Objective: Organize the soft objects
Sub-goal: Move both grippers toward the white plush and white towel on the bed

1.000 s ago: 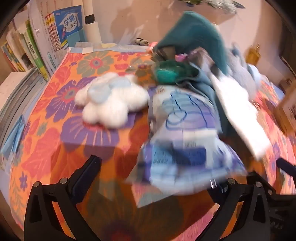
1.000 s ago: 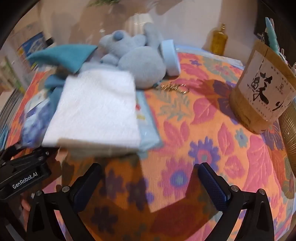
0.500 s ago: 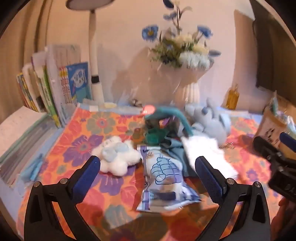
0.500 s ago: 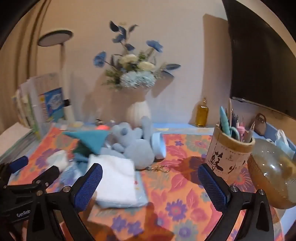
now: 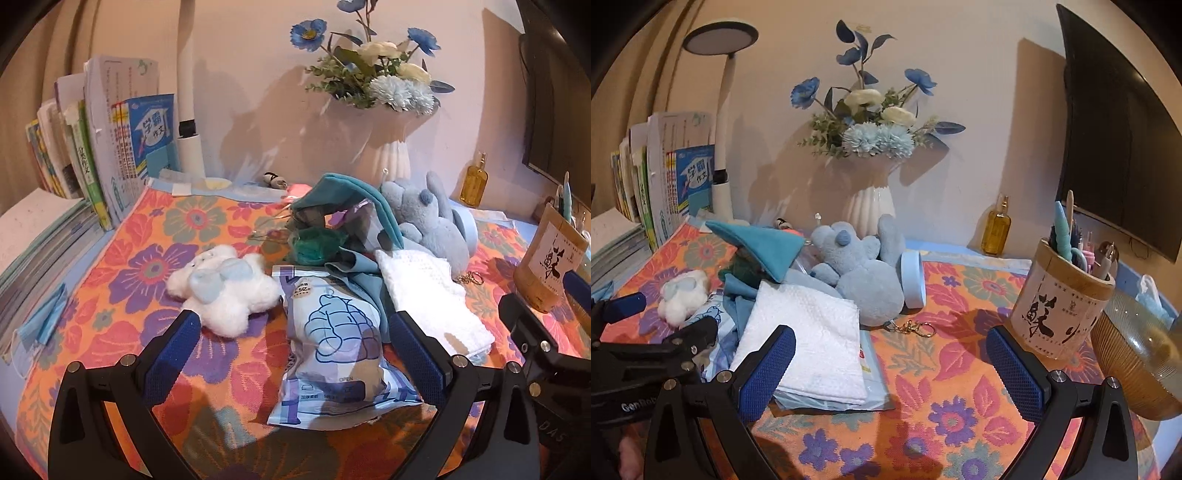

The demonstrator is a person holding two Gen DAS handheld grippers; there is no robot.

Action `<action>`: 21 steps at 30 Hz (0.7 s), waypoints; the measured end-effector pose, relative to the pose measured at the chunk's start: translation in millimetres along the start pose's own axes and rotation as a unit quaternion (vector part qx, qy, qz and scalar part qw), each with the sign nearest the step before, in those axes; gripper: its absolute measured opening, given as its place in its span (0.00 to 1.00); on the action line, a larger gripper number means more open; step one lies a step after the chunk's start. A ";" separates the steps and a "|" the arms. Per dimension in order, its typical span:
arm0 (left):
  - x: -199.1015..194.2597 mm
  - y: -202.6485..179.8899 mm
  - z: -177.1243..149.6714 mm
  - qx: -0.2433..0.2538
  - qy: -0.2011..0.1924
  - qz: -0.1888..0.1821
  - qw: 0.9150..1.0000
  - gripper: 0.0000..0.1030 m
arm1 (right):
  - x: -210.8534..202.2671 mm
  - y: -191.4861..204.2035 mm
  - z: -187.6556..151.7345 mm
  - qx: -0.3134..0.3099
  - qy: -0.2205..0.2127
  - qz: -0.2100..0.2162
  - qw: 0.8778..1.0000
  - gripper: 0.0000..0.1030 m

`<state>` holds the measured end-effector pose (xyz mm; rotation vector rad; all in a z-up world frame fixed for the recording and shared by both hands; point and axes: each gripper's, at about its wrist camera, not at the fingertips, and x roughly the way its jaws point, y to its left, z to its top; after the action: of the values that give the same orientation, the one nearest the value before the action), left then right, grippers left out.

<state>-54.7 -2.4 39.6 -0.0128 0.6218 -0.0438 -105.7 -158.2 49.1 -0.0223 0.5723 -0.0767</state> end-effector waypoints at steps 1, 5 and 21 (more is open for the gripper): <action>-0.2 0.2 0.1 0.000 0.000 0.000 1.000 0.99 | 0.6 -0.7 1.2 0.002 0.003 0.000 1.000 1.00; -1.3 1.5 1.1 0.003 -0.002 -0.003 1.000 0.99 | 2.5 -4.9 -3.4 0.006 0.003 0.002 1.000 1.00; -0.5 -2.4 1.6 -0.005 -0.002 0.006 1.000 0.99 | 7.9 -3.4 -3.1 0.003 0.011 0.002 1.000 1.00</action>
<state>-54.3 -4.8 41.2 -0.0183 0.6179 -0.0299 -101.0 -162.2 42.3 -0.0142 0.5931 -0.0758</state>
